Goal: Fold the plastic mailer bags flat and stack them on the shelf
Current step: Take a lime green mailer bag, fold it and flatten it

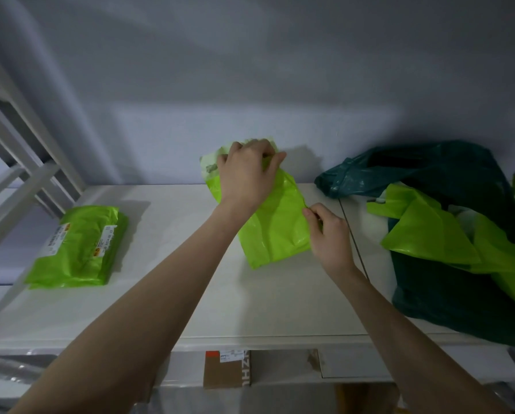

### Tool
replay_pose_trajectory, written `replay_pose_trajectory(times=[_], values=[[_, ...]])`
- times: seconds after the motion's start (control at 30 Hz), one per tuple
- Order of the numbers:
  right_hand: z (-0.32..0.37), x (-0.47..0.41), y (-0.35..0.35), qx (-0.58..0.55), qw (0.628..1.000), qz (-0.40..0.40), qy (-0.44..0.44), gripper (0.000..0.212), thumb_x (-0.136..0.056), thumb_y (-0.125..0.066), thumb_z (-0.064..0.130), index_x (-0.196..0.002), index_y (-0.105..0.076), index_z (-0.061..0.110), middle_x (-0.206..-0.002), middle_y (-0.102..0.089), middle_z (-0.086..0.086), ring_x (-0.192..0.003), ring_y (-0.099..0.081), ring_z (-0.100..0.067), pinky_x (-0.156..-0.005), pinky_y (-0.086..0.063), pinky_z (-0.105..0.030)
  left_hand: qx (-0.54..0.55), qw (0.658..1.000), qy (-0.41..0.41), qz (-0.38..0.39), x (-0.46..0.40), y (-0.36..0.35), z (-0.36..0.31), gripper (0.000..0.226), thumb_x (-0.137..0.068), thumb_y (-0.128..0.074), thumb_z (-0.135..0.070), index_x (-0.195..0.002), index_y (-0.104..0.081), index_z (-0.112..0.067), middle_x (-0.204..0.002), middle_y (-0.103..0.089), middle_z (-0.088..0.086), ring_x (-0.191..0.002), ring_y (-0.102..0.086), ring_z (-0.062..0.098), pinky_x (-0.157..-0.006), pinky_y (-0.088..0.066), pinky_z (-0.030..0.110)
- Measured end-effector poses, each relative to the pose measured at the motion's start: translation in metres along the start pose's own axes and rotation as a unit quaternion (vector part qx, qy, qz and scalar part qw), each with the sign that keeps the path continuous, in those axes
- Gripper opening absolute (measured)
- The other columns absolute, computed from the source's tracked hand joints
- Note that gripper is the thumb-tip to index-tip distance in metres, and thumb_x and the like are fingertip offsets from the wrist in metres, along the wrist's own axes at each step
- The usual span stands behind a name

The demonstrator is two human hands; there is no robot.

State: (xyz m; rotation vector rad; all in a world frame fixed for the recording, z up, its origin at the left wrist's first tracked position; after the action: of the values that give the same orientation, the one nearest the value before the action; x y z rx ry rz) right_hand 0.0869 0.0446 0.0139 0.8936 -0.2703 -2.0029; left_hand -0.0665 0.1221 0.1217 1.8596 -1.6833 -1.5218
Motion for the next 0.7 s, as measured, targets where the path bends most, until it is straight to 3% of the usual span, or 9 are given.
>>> replay_pose_trajectory(times=[0.2, 0.3, 0.37, 0.43, 0.47, 0.57, 0.63, 0.7], values=[[0.000, 0.005, -0.001, -0.001, 1.000, 0.024, 0.017, 0.028, -0.094, -0.054, 0.015, -0.069, -0.042, 0.021, -0.045, -0.027, 0.009, -0.044, -0.036, -0.009, -0.048, -0.021, -0.024, 0.126, 0.988, 0.076, -0.045, -0.005, 0.010, 0.015, 0.025, -0.090, -0.055, -0.044, -0.083, -0.061, -0.021, -0.084, -0.067, -0.006, -0.091, -0.059, 0.025, -0.084, -0.040, 0.035], [-0.006, 0.004, -0.016, 0.031, 0.995, 0.089, -0.017, 0.028, -0.092, -0.058, 0.020, -0.066, -0.047, 0.016, -0.050, -0.042, 0.008, -0.051, -0.042, -0.008, -0.054, -0.035, -0.029, 0.163, 0.983, 0.080, -0.034, -0.001, 0.004, 0.016, 0.022, -0.086, -0.060, -0.046, -0.078, -0.060, -0.025, -0.078, -0.063, -0.009, -0.088, -0.062, 0.025, -0.084, -0.045, 0.042], [-0.009, 0.004, -0.028, 0.033, 0.986, 0.153, -0.061, 0.015, -0.090, -0.058, 0.030, -0.085, -0.056, 0.016, -0.075, -0.060, 0.004, -0.068, -0.059, -0.016, -0.066, -0.046, -0.030, 0.146, 0.988, 0.047, -0.003, -0.002, -0.003, 0.007, 0.023, -0.083, -0.061, -0.051, -0.080, -0.061, -0.027, -0.080, -0.063, -0.011, -0.091, -0.062, 0.023, -0.089, -0.043, 0.042], [-0.008, -0.001, -0.030, -0.015, 0.982, 0.162, -0.091, 0.031, -0.088, -0.058, 0.040, -0.114, -0.049, 0.026, -0.100, -0.061, 0.005, -0.079, -0.063, -0.016, -0.071, -0.049, -0.030, 0.111, 0.993, 0.009, 0.024, -0.003, -0.007, -0.005, 0.025, -0.080, -0.062, -0.054, -0.081, -0.064, -0.028, -0.079, -0.063, -0.013, -0.093, -0.061, 0.020, -0.090, -0.038, 0.038], [-0.005, -0.007, -0.029, -0.040, 0.983, 0.151, -0.093, 0.037, -0.087, -0.058, 0.042, -0.119, -0.044, 0.030, -0.104, -0.060, 0.007, -0.084, -0.063, -0.016, -0.073, -0.050, -0.031, 0.100, 0.994, -0.009, 0.033, -0.003, -0.008, -0.010, 0.026, -0.079, -0.063, -0.055, -0.079, -0.063, -0.029, -0.077, -0.063, -0.013, -0.092, -0.060, 0.019, -0.089, -0.036, 0.037], [0.010, -0.022, -0.022, -0.068, 0.991, 0.100, -0.060, 0.030, -0.085, -0.056, 0.042, -0.108, -0.053, 0.023, -0.096, -0.066, 0.004, -0.086, -0.063, -0.018, -0.074, -0.051, -0.036, 0.107, 0.993, -0.042, 0.037, -0.002, -0.008, -0.022, 0.025, -0.078, -0.064, -0.054, -0.078, -0.064, -0.029, -0.081, -0.066, -0.010, -0.095, -0.057, 0.018, -0.084, -0.030, 0.034], [0.012, -0.029, -0.016, -0.079, 0.993, 0.069, -0.055, 0.027, -0.085, -0.052, 0.038, -0.090, -0.058, 0.013, -0.076, -0.064, -0.004, -0.068, -0.058, -0.018, -0.064, -0.048, -0.036, 0.109, 0.993, -0.052, -0.003, -0.001, 0.001, -0.025, 0.025, -0.082, -0.061, -0.052, -0.091, -0.066, -0.029, -0.095, -0.063, -0.010, -0.102, -0.051, 0.017, -0.082, -0.028, 0.031], [0.011, -0.032, -0.011, -0.127, 0.989, 0.045, -0.064, 0.027, -0.086, -0.052, 0.034, -0.082, -0.059, 0.009, -0.069, -0.061, -0.010, -0.060, -0.051, -0.014, -0.060, -0.041, -0.033, 0.124, 0.989, -0.039, -0.066, 0.000, 0.015, -0.015, 0.029, -0.090, -0.052, -0.047, -0.107, -0.063, -0.026, -0.108, -0.058, -0.005, -0.105, -0.050, 0.019, -0.084, -0.032, 0.031]])
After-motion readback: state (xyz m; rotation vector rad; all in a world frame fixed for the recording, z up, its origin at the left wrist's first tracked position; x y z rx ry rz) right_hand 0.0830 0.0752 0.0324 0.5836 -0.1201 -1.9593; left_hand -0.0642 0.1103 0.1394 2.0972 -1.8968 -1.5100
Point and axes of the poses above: each hand's wrist, its own x-axis away from the middle knuckle, its own y-axis out of the back of the hand, z = x × y, the point moved 10 cm from there along -x, towards the middle knuckle
